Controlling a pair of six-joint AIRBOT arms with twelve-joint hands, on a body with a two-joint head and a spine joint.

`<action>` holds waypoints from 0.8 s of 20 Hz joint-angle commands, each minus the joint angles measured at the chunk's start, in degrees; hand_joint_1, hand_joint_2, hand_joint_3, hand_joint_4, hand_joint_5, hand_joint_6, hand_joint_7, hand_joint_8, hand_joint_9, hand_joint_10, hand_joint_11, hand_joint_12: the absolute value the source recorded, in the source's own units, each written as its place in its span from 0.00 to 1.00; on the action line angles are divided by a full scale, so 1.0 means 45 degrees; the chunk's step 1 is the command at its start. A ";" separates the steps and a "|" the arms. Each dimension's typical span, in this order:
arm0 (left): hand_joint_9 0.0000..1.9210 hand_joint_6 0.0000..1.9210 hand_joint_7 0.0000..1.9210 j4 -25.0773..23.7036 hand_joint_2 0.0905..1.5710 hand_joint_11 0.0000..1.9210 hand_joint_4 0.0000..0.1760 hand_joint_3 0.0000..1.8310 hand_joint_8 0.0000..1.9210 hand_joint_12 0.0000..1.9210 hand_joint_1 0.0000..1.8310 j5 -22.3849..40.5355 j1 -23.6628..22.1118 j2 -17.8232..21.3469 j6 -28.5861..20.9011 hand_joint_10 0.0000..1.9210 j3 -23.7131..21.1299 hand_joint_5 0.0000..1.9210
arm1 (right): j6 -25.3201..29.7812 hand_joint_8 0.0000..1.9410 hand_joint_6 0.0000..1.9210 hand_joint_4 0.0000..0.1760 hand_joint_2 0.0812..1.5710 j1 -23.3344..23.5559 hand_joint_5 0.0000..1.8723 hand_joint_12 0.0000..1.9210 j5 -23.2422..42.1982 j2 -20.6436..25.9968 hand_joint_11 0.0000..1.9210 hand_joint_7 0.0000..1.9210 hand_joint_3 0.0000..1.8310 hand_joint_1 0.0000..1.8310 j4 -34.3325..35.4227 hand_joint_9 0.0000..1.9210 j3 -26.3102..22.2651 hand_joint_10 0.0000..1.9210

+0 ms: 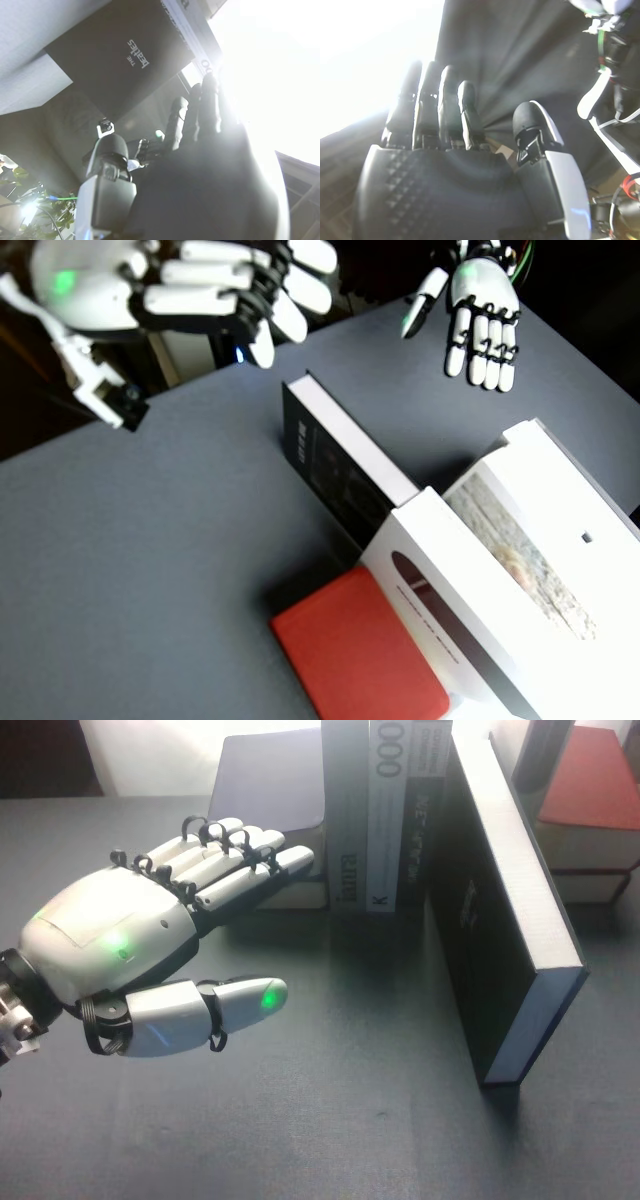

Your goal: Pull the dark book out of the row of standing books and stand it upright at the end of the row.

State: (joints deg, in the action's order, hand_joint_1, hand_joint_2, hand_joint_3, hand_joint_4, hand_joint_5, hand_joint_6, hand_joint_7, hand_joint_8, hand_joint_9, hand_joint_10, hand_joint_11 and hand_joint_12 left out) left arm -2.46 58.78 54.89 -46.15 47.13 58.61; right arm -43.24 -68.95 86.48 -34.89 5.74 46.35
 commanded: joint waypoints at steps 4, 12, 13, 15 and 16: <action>0.00 0.00 0.00 0.0222 0.83 0.00 0.31 0.00 0.00 0.00 0.00 0.2273 -0.0102 0.0029 0.0034 0.00 -0.0112 0.00 | -0.0134 0.00 0.00 0.00 0.96 -0.0036 0.00 0.69 0.1717 -0.0023 0.00 0.00 0.00 0.00 0.1003 0.00 0.0128 0.00; 0.00 0.00 0.00 0.0755 0.82 0.00 0.43 0.00 0.00 0.00 0.00 0.3768 0.0218 0.0635 0.0151 0.00 -0.0494 0.00 | -0.0272 0.00 0.00 0.05 0.86 -0.0169 0.00 0.00 0.2150 -0.0040 0.00 0.00 0.01 0.00 0.1762 0.00 0.0154 0.00; 0.00 0.00 0.00 0.0844 0.83 0.00 0.44 0.00 0.00 0.00 0.00 0.4038 0.0275 0.0740 0.0257 0.00 -0.0585 0.00 | -0.0293 0.00 0.00 0.03 0.86 -0.0169 0.00 0.00 0.2152 -0.0007 0.00 0.00 0.01 0.00 0.1762 0.00 0.0155 0.00; 0.00 0.00 0.00 0.1095 0.81 0.00 0.49 0.00 0.00 0.00 0.00 0.4669 0.0456 0.0965 0.0520 0.00 -0.0796 0.00 | -0.0435 0.00 0.00 0.00 0.87 -0.0167 0.00 0.00 0.2224 0.0014 0.00 0.00 0.02 0.00 0.1790 0.00 0.0150 0.00; 0.00 0.00 0.00 0.1242 0.80 0.00 0.68 0.00 0.00 0.00 0.00 0.4996 0.0543 0.0999 0.0538 0.00 -0.0833 0.00 | -0.0510 0.00 0.00 0.00 0.87 -0.0165 0.00 0.00 0.2269 0.0040 0.00 0.00 0.02 0.00 0.1799 0.00 0.0133 0.00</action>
State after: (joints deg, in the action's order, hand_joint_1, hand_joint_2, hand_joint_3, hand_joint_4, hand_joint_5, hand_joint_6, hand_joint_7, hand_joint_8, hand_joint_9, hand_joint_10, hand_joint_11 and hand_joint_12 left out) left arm 3.20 73.63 58.06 -41.85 49.45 55.16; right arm -45.45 -70.19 89.34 -35.03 12.88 46.74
